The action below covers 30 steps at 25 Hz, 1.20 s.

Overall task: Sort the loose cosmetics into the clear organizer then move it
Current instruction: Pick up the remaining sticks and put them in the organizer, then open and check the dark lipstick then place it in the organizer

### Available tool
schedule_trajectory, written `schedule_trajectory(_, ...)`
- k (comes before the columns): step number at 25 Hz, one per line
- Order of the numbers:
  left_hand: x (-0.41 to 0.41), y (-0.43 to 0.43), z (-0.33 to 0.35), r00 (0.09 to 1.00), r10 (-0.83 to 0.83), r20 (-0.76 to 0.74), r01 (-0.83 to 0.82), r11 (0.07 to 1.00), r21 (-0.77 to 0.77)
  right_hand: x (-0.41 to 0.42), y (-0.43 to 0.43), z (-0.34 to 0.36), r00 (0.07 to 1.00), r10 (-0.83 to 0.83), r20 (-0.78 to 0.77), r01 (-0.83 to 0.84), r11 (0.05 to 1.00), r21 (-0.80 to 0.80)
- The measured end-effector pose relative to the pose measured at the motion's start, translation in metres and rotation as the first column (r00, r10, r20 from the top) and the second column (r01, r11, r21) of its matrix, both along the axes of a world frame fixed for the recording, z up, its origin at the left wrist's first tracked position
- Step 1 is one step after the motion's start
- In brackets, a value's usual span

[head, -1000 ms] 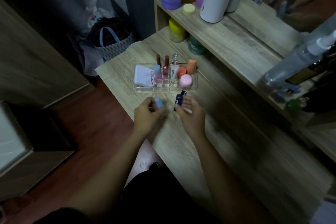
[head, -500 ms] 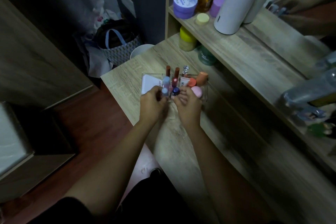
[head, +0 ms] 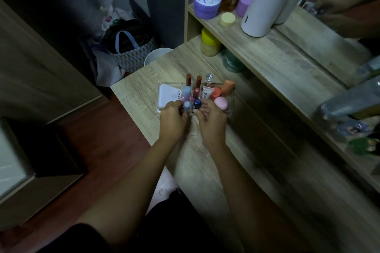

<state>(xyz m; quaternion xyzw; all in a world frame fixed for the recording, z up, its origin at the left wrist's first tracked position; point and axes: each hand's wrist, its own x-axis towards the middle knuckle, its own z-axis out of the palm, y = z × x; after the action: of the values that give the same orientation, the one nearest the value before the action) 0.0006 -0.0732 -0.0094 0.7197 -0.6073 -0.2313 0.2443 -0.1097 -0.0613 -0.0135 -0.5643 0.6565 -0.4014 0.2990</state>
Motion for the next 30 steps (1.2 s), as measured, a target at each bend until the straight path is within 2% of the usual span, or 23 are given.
schedule_trajectory(10, 0.002, 0.004, 0.000, 0.998, 0.002, -0.066, -0.003, 1.000, -0.018, 0.003, -0.002, -0.001, 0.999, -0.040, 0.000, 0.040, 0.999, 0.036)
schedule_trajectory(15, 0.005, 0.023, -0.001, 0.985, 0.077, -0.155, -0.097, 0.987, -0.128, 0.003, -0.001, -0.006, 1.000, -0.003, -0.013, 0.003, 0.999, 0.039)
schedule_trajectory(19, 0.009, 0.043, -0.010, 0.978, 0.096, -0.188, -0.122, 0.984, -0.131, -0.003, 0.001, -0.006, 1.000, -0.018, 0.026, 0.017, 0.999, 0.051)
schedule_trajectory(22, 0.013, 0.057, -0.022, 0.992, -0.058, -0.109, 0.042, 0.988, -0.145, -0.020, 0.012, -0.009, 0.985, -0.172, 0.007, 0.171, 0.980, 0.098)
schedule_trajectory(24, 0.014, 0.065, -0.031, 0.960, -0.280, 0.004, 0.276, 0.944, -0.183, -0.035, 0.023, -0.013, 0.939, -0.344, 0.011, 0.337, 0.925, 0.174)
schedule_trajectory(25, 0.015, 0.068, -0.036, 0.914, -0.400, 0.071, 0.406, 0.893, -0.196, -0.042, 0.028, -0.016, 0.924, -0.383, 0.015, 0.372, 0.906, 0.203)
schedule_trajectory(27, 0.016, 0.069, -0.045, 0.818, -0.546, 0.182, 0.574, 0.796, -0.191, -0.049, 0.035, -0.020, 0.932, -0.363, 0.001, 0.349, 0.897, 0.272)
schedule_trajectory(30, 0.018, 0.068, -0.054, 0.756, -0.589, 0.285, 0.640, 0.756, -0.134, -0.045, 0.036, -0.021, 0.965, -0.263, 0.006, 0.247, 0.911, 0.331)
